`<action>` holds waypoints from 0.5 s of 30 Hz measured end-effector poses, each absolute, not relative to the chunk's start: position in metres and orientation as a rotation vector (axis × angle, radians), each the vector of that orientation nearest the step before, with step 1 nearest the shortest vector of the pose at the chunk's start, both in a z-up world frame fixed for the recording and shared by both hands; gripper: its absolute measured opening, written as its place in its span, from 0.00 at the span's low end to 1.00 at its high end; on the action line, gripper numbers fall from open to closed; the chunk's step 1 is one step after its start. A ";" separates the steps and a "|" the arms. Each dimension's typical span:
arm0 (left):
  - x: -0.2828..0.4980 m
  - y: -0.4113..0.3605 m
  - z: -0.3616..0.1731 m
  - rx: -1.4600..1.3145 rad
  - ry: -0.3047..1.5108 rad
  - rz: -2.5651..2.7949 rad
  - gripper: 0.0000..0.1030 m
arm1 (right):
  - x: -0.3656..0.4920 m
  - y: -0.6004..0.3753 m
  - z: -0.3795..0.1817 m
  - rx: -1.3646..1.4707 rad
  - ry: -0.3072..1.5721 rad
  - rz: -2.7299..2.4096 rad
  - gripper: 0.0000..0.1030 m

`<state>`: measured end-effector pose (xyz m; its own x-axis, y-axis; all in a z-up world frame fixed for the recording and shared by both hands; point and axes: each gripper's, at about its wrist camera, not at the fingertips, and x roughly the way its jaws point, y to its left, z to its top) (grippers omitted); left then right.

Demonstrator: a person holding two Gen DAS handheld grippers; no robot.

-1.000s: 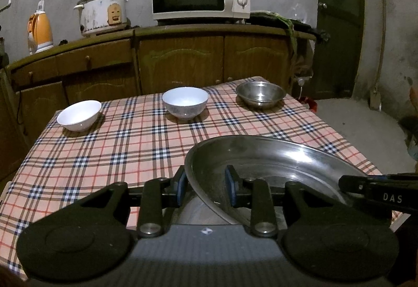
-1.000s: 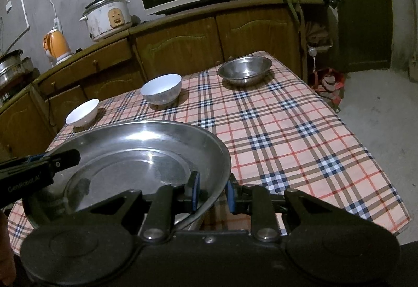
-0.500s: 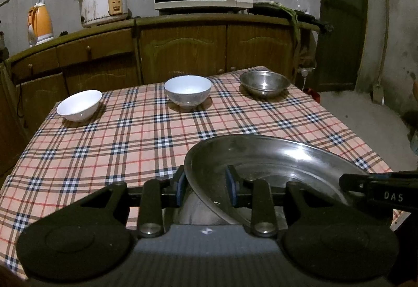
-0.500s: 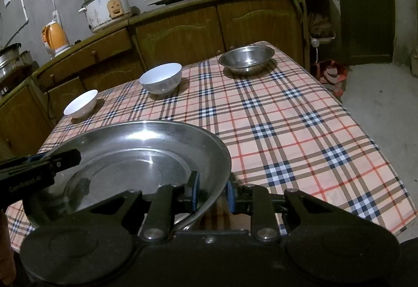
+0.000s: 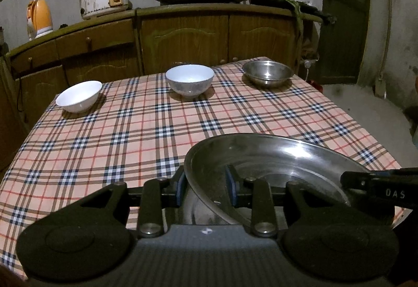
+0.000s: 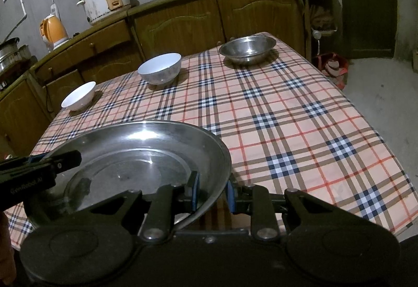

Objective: Organize plates and bowls

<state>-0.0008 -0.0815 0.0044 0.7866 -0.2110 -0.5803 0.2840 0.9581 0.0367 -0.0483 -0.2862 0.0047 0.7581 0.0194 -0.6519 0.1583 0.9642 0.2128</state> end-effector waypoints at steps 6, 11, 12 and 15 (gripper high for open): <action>0.001 -0.081 -0.002 0.133 0.630 -0.265 0.30 | -0.046 -0.285 -0.001 0.262 0.726 -0.075 0.27; 0.002 -0.080 -0.012 0.150 0.660 -0.264 0.30 | -0.045 -0.285 -0.006 0.255 0.738 -0.072 0.27; 0.002 -0.079 -0.013 0.152 0.667 -0.264 0.30 | -0.044 -0.286 -0.007 0.256 0.740 -0.071 0.27; 0.003 -0.079 -0.017 0.160 0.681 -0.263 0.30 | -0.043 -0.286 -0.010 0.256 0.748 -0.068 0.27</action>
